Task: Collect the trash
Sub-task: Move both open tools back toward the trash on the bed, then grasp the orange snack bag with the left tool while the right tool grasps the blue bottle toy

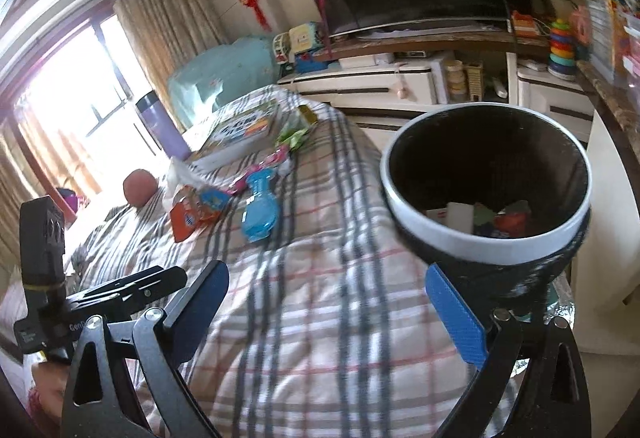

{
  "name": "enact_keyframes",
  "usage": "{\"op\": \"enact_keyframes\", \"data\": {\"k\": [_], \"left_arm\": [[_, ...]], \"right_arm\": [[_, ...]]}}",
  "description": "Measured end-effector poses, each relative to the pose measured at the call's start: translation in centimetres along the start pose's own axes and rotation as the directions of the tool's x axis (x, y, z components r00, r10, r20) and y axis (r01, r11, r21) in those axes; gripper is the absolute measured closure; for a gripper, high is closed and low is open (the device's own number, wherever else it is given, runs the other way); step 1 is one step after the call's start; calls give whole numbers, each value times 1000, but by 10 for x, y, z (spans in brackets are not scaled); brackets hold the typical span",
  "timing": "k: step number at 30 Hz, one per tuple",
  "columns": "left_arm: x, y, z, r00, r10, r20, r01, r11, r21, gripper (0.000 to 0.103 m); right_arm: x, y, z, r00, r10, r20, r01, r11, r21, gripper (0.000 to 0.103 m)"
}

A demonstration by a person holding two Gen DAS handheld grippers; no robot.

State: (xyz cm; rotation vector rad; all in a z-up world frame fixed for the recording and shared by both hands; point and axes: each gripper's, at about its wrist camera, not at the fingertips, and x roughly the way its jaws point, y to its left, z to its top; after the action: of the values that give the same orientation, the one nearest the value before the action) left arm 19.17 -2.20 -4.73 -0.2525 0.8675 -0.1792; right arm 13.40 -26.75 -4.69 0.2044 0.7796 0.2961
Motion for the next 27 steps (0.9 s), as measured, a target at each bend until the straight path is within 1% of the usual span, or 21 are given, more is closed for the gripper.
{"op": "enact_keyframes", "data": {"k": [4,8,13,15,16,18,20,23,27], "left_arm": [[-10,19,-3,1000,20,1,-20,999,-32,26],[-20,35,-5,999,37,1,-37,997,-63,26],[-27,46,-5,999,49,3,-48,996,-80,26],[-28,49,-4,999,53,1,-53,995,-84,26],[-28,51,-4,999,53,-2,-53,995,-86,26],[-26,55,-2,998,55,-5,-55,995,-89,26],[-21,56,1,998,56,-10,-57,995,-87,26],[-17,58,7,998,58,-13,-59,995,-83,26],[-9,62,20,999,47,-19,-48,996,-80,26]], "right_arm": [[6,14,-4,1000,-22,3,22,999,-39,4],[12,28,-8,1000,7,-3,-7,997,-72,4],[18,41,-9,1000,-19,-8,18,993,-117,4],[20,45,-9,1000,12,-12,-13,992,-122,4],[22,46,-8,999,23,-22,-26,992,-123,4],[27,49,-7,999,13,-43,-19,991,-131,4],[33,51,-6,998,25,-58,-32,990,-136,4],[40,52,-4,998,28,-60,-36,991,-132,4],[51,56,2,998,13,-60,-22,988,-152,4]]}}
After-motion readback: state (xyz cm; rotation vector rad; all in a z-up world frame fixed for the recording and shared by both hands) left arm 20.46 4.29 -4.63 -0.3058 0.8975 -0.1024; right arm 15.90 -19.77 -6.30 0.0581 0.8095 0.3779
